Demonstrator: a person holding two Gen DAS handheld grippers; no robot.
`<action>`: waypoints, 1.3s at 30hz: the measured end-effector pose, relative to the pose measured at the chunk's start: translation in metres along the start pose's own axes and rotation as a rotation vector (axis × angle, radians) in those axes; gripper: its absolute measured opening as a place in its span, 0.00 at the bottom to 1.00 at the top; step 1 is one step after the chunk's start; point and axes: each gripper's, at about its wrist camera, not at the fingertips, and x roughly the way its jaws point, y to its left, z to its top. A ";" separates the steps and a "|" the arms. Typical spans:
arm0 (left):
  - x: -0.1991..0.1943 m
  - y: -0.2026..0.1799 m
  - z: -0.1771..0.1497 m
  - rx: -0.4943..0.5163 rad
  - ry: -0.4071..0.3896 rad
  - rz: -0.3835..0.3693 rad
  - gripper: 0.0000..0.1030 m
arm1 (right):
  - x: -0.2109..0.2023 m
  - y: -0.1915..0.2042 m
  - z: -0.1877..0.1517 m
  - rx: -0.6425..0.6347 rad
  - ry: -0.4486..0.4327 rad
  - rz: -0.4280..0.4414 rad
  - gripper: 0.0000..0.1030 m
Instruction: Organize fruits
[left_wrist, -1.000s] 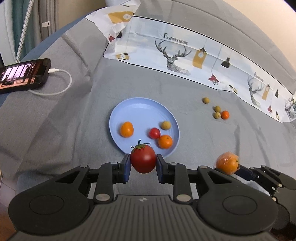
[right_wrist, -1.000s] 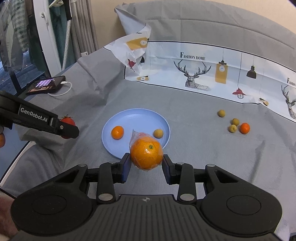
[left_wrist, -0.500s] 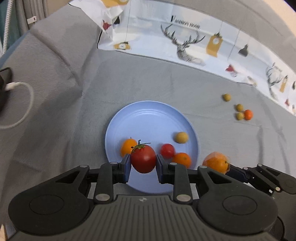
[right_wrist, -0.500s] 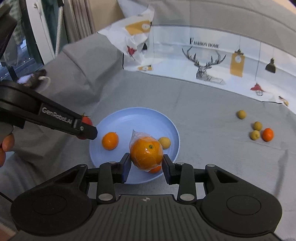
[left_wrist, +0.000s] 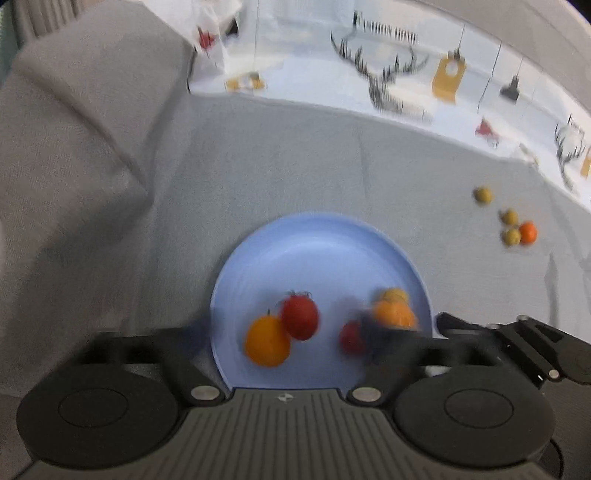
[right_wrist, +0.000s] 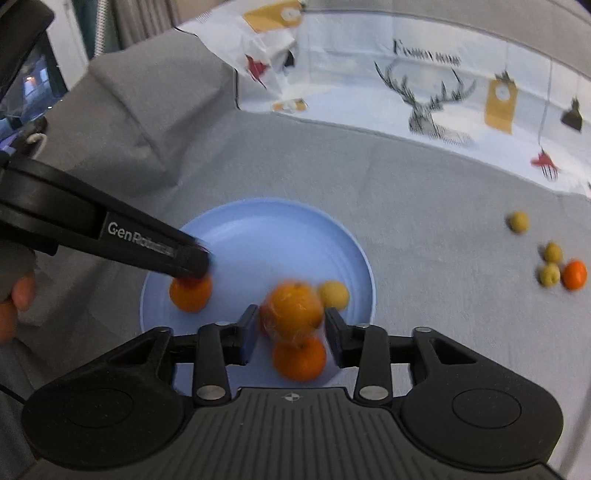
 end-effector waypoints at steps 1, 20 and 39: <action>-0.010 0.000 -0.001 -0.001 -0.040 0.002 0.99 | -0.004 0.001 0.002 -0.017 -0.013 -0.002 0.64; -0.165 -0.012 -0.097 0.013 -0.112 0.129 1.00 | -0.171 0.027 -0.058 -0.069 -0.137 -0.065 0.93; -0.215 -0.037 -0.157 0.082 -0.188 0.220 1.00 | -0.246 0.051 -0.098 -0.092 -0.267 -0.142 0.97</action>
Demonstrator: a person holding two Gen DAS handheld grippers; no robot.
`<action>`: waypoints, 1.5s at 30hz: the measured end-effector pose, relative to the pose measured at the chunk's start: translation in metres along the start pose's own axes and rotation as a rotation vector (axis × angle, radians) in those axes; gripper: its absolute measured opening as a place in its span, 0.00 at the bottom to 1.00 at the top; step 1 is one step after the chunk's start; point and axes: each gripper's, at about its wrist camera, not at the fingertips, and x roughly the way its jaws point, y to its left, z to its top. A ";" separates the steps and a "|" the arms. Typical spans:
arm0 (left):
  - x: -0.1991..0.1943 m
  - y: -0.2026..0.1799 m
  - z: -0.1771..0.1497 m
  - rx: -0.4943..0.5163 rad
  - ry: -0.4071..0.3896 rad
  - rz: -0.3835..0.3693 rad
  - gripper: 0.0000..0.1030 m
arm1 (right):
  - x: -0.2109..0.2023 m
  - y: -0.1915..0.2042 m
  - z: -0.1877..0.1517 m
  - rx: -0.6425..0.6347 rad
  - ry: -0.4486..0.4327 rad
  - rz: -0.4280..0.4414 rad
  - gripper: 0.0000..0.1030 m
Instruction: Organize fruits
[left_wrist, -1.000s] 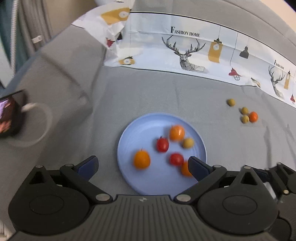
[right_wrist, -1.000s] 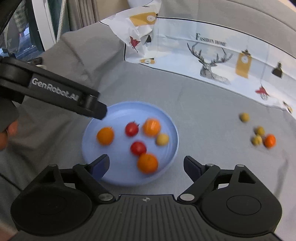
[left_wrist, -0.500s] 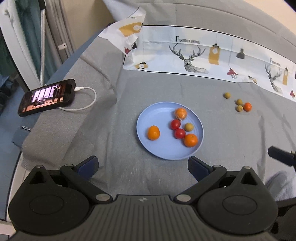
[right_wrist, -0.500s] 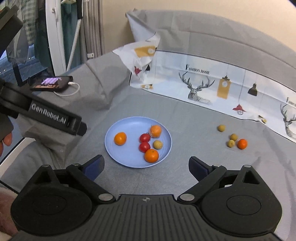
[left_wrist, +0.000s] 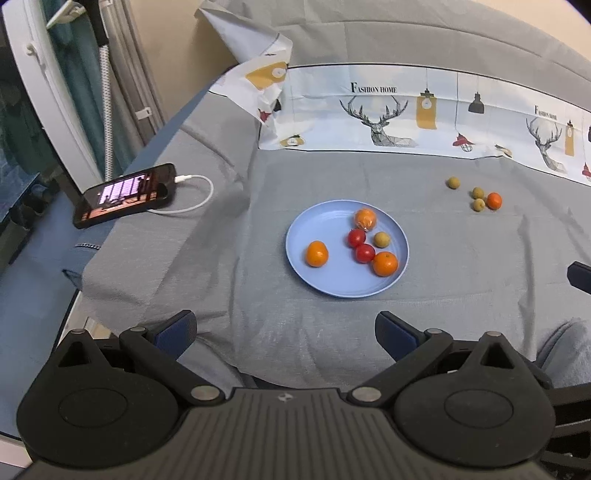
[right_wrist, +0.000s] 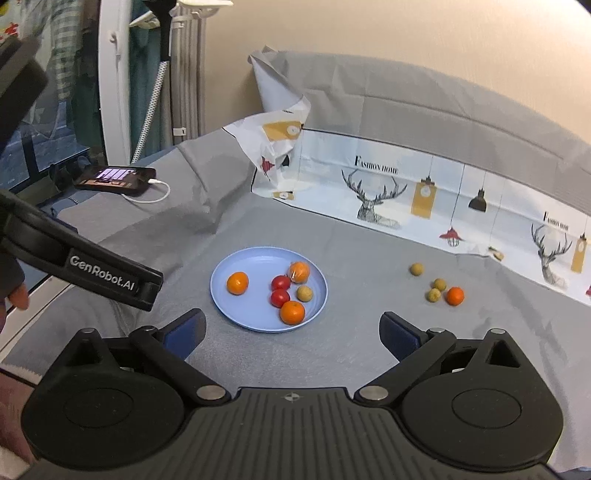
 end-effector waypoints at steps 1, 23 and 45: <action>-0.002 0.000 -0.001 -0.006 0.000 0.005 1.00 | -0.003 0.000 0.000 -0.005 -0.006 -0.001 0.97; -0.009 -0.002 -0.004 -0.021 -0.014 0.059 1.00 | -0.014 0.001 -0.002 -0.003 -0.037 0.010 0.97; 0.045 -0.020 0.022 0.005 0.114 0.040 1.00 | 0.025 -0.018 -0.009 0.061 0.020 0.000 0.97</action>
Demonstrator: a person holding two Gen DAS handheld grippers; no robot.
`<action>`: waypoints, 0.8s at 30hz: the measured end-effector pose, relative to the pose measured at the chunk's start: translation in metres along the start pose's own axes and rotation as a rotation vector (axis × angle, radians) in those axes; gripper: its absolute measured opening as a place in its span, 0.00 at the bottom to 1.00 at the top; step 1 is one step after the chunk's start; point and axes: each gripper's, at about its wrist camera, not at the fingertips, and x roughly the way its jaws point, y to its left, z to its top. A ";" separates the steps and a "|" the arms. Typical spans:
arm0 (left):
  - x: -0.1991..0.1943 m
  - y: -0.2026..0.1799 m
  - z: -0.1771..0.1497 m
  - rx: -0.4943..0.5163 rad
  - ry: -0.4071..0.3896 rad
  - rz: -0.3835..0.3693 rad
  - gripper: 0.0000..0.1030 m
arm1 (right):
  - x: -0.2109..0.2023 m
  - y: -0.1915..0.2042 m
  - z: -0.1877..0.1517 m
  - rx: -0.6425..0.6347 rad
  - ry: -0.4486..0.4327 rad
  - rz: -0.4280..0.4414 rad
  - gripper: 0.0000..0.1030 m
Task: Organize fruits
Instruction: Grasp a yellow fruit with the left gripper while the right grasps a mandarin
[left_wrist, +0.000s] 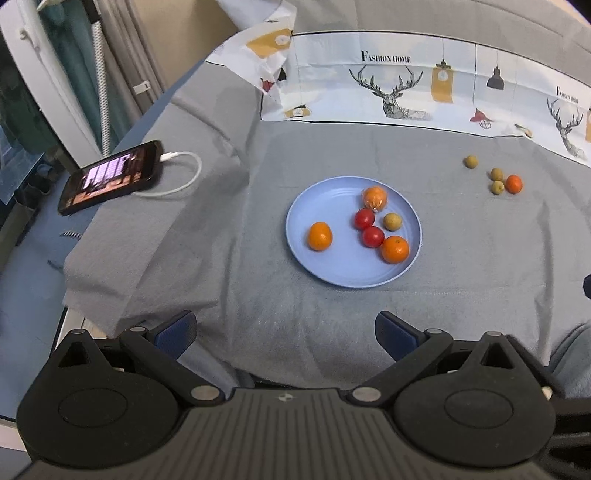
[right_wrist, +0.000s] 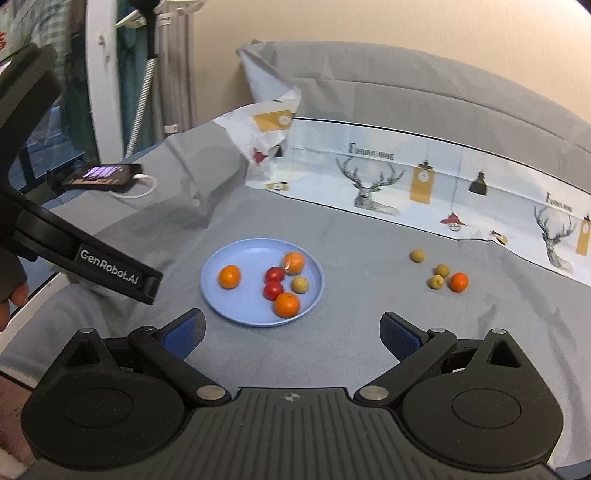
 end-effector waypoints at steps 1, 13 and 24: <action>0.002 -0.004 0.005 0.004 0.000 -0.002 1.00 | 0.003 -0.006 0.000 0.014 -0.001 -0.011 0.97; 0.069 -0.089 0.085 0.092 0.063 -0.051 1.00 | 0.091 -0.141 -0.014 0.232 0.018 -0.280 0.98; 0.169 -0.182 0.145 0.163 0.156 -0.057 1.00 | 0.256 -0.272 -0.035 0.271 0.088 -0.412 0.99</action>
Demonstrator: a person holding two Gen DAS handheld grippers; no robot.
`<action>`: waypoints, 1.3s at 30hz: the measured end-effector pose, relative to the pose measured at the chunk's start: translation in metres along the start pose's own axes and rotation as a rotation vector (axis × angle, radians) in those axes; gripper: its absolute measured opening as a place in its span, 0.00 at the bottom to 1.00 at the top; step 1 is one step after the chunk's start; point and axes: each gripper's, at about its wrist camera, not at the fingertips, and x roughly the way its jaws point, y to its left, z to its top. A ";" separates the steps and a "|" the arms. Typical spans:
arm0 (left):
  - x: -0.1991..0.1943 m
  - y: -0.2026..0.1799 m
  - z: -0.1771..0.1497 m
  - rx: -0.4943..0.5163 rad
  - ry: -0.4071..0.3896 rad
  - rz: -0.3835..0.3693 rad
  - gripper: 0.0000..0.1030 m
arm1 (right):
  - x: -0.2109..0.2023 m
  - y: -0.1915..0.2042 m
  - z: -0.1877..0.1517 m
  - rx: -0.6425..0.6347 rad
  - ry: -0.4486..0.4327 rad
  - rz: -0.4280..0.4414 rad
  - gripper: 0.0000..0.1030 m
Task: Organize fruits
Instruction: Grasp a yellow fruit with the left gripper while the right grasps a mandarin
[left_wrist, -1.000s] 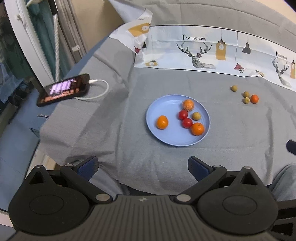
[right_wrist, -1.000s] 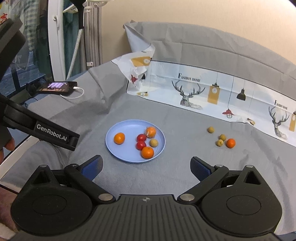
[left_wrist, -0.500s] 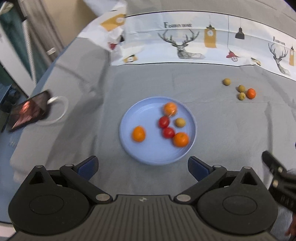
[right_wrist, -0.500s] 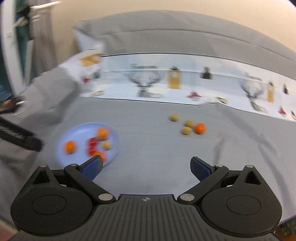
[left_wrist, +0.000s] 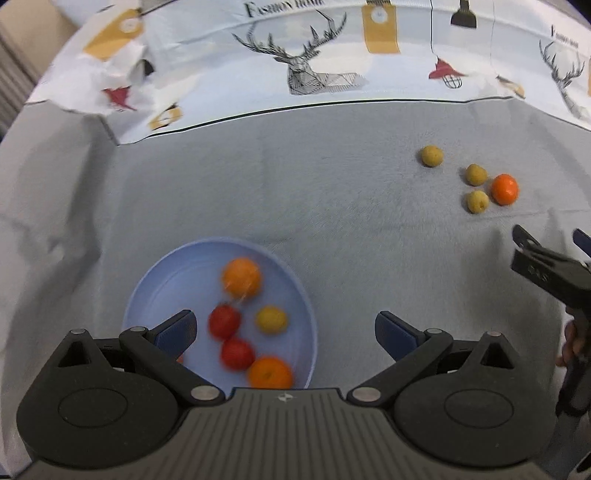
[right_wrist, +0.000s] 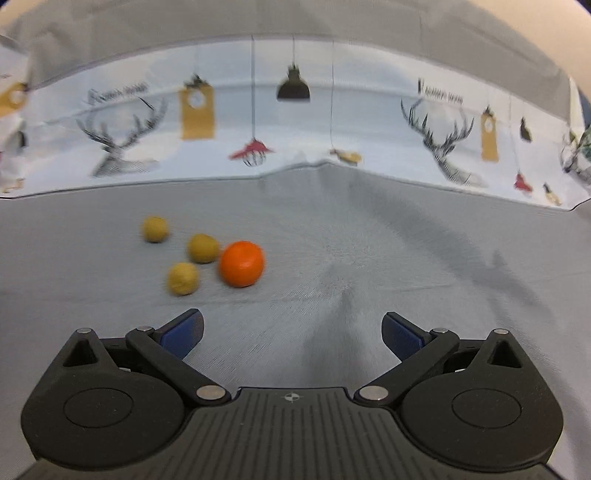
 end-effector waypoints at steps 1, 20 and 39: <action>0.006 -0.006 0.006 0.009 0.003 0.005 1.00 | 0.016 -0.001 0.002 0.004 0.016 0.004 0.99; 0.083 -0.158 0.079 0.255 -0.091 -0.160 1.00 | 0.068 -0.058 0.021 0.136 -0.024 -0.003 0.36; 0.007 -0.109 0.043 0.170 -0.076 -0.220 0.27 | 0.037 -0.061 0.014 0.221 -0.170 -0.080 0.37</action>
